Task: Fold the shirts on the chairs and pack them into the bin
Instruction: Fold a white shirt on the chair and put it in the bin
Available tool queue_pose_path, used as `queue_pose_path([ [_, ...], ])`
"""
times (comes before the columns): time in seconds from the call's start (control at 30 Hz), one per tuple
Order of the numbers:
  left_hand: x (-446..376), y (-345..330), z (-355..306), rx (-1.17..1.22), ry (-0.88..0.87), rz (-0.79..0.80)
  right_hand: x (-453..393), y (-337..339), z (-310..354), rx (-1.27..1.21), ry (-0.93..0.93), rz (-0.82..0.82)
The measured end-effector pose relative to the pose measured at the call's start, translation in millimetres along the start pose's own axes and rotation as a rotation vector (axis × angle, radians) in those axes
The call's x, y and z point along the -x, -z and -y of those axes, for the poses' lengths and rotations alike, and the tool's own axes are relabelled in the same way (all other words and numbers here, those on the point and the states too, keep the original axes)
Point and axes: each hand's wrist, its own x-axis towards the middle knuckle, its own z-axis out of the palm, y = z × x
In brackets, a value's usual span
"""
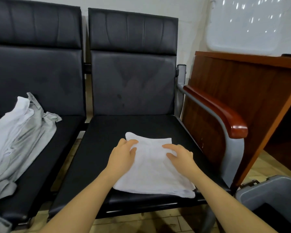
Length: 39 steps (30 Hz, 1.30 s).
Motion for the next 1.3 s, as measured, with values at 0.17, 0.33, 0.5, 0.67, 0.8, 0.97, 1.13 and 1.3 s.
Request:
queue_pose_path([
  [0.17, 16, 18, -19, 0.093, -0.108, -0.068, 31, 8, 12, 0.005, 0.147, -0.061],
  [0.33, 19, 20, -47, 0.182, -0.238, -0.138, 55, 26, 3, -0.139, 0.196, -0.245],
  [0.5, 15, 2, -83, 0.233, -0.359, -0.150, 69, 62, -16, -0.052, 0.196, -0.357],
  [0.67, 4, -25, -139, 0.304, -0.478, -0.143, 88, 112, -55, 0.021, 0.159, -0.470],
  [0.8, -2, -63, -198, 0.330, -0.615, -0.140, 111, 150, -106, 0.038, 0.060, -0.610],
  [0.97, 3, -117, -273, 0.267, -0.879, -0.122, 147, 184, -177, 0.077, -0.045, -0.684],
  [1.13, 18, -188, -329, 0.279, -0.878, 0.030, 182, 202, -253, 0.073, -0.225, -0.666],
  [1.3, 33, -281, -352, 0.207, -0.753, 0.352, 218, 182, -334, 0.068, -0.364, -0.567],
])
